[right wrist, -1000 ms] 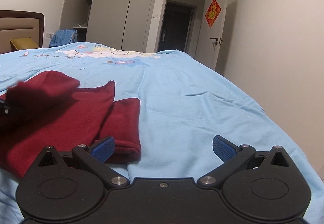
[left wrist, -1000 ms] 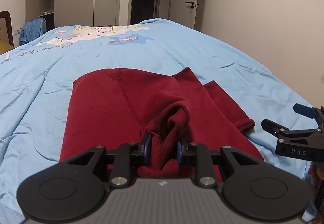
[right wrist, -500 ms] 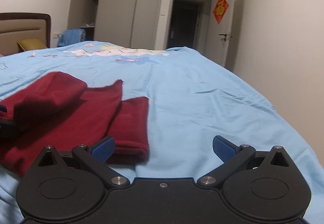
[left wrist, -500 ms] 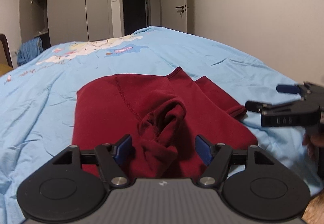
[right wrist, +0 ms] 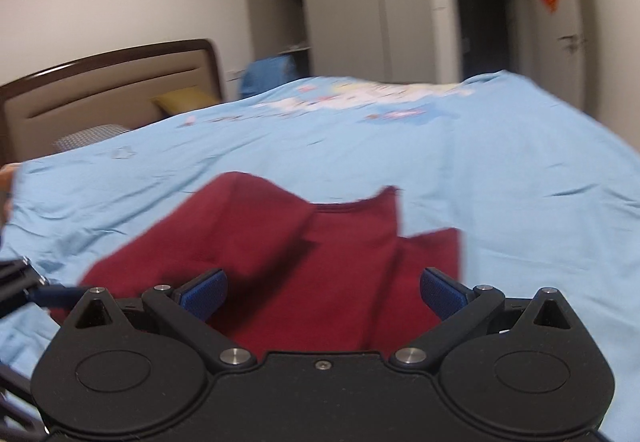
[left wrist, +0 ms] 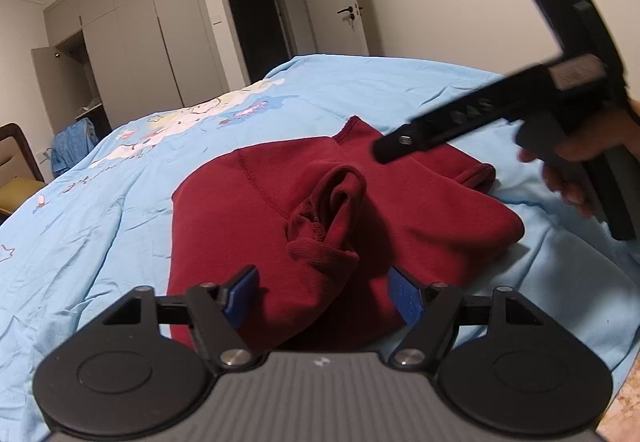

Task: Fold small clothes
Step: 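Fold the held edge across the sweater with the left gripper while the right gripper approaches, then grasp the sweater's other side edge with the right gripper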

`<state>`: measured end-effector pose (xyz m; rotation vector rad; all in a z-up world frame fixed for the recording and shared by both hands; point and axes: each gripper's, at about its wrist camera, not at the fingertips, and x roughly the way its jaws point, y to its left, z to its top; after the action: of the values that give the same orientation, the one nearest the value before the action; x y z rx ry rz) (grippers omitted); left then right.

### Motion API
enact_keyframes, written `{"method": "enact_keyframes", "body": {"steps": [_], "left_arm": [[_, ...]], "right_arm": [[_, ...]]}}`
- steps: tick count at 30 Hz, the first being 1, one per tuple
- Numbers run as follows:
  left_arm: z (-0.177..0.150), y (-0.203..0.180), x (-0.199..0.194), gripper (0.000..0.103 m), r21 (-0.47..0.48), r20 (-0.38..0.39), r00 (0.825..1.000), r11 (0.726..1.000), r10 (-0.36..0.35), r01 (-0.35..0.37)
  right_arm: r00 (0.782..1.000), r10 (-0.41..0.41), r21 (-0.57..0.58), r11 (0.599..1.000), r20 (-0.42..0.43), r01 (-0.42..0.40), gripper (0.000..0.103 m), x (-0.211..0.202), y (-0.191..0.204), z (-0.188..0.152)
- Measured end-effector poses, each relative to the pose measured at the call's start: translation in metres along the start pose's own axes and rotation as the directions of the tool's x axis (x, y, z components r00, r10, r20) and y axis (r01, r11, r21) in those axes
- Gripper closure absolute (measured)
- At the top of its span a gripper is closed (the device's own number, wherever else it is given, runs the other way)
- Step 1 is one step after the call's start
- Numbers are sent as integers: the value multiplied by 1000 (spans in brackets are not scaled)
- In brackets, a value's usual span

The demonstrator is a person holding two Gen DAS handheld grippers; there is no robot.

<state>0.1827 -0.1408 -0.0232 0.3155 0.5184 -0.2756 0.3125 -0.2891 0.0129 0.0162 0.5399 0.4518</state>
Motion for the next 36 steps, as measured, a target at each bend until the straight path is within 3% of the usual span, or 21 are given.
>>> {"method": "enact_keyframes", "body": {"steps": [1,3,7,12,16,22,26,36], "left_arm": [[0,0,0,35,-3,-1,1000,1000,3,-3],[0,3,0,55,-5,-4,1000,1000,7,-7],[0,7,-1,70,-15,1,1000,1000,-4,4],[2,3,0,88,9,7,1000,1000,-10,10],[2,0,-1,89,18,24,1000,1000,-6,6],[3,2,-1,92,-11,35,999,1000,-12,12],[9,1,-4,94,-21,74,997,1000,-12,14],[32,-9,-5,94,-14,148,987,998,-56,59]], "right_arm": [[1000,18,1,1000,-6,-18,1,6,1,4],[998,64,23,998,-14,-63,2,16,2,11],[990,137,123,984,-36,-131,13,36,-3,21],[984,159,234,963,-79,-136,28,60,-14,23],[982,167,295,946,-92,-133,45,74,-21,22],[985,157,280,951,-71,-132,87,76,-19,21],[988,149,260,956,-37,-135,94,70,-21,27],[994,108,213,971,29,-112,95,43,-37,51]]}}
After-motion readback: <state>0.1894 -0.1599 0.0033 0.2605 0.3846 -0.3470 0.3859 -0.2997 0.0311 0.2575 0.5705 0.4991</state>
